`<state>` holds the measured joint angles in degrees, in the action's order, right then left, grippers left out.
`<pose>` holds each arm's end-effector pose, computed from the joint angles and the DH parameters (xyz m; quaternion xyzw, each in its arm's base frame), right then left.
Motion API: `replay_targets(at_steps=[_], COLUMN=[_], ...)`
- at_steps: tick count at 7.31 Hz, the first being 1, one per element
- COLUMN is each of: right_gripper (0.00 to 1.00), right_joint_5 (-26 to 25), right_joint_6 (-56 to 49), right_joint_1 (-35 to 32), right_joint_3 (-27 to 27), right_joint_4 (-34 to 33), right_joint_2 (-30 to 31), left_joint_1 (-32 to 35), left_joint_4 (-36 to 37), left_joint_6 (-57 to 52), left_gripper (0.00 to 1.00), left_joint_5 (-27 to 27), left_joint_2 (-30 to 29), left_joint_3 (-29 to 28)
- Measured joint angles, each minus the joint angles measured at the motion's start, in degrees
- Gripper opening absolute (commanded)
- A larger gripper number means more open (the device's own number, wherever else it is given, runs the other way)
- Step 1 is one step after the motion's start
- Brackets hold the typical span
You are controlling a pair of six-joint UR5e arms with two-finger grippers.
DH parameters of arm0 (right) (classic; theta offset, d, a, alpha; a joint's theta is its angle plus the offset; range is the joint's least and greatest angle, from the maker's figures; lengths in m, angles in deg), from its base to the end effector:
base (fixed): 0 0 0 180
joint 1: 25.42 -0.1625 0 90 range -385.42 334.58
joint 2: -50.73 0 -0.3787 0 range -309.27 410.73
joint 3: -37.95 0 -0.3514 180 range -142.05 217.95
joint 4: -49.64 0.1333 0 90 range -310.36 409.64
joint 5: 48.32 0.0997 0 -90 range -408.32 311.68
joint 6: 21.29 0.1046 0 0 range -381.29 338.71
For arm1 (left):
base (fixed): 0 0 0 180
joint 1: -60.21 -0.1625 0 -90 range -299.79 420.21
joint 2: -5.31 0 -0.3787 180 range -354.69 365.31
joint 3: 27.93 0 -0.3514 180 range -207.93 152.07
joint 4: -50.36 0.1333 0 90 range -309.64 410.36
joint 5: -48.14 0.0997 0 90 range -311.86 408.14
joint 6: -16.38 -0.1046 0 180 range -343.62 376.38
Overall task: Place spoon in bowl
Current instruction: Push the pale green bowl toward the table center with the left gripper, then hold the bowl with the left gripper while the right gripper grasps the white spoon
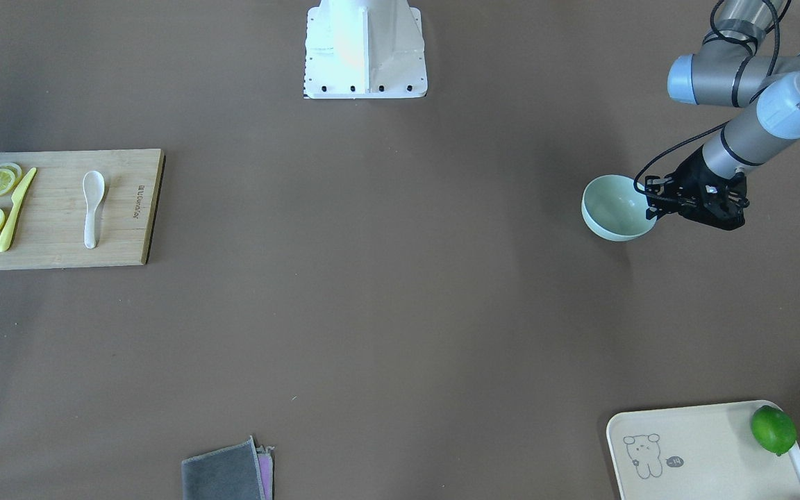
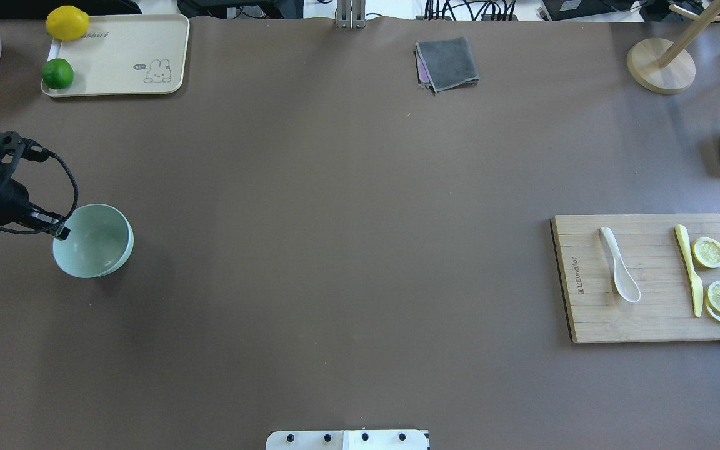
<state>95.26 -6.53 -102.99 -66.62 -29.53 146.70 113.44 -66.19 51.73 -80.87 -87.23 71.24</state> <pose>-0.0430 -0.4234 0.5120 0.0420 -0.4672 -0.0582 0.8812 0.2390 -0.4325 0.4716 0.0640 0.4368 0.1204 0.8891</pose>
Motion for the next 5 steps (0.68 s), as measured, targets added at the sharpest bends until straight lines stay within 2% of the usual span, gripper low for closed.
replay_targets(at_steps=[2,3,5], right_gripper=[1.0,1.0,1.0], right_joint_5=[-0.61,-1.88,-6.42], right_joint_6=[7.87,11.68,21.07], right_joint_1=[2.94,5.64,12.96], right_joint_3=[-2.24,-3.08,-3.37], right_joint_4=[0.1,1.15,8.31], right_joint_2=[-0.91,-0.98,-0.67], left_joint_1=[-1.68,-4.95,-14.7], left_joint_4=[5.69,10.98,22.0], left_joint_6=[9.8,15.98,25.63], left_gripper=[0.0,0.0,0.0], left_joint_5=[0.04,1.57,10.1], left_joint_2=[-6.16,-11.64,-23.81], left_joint_3=[5.79,7.94,8.59])
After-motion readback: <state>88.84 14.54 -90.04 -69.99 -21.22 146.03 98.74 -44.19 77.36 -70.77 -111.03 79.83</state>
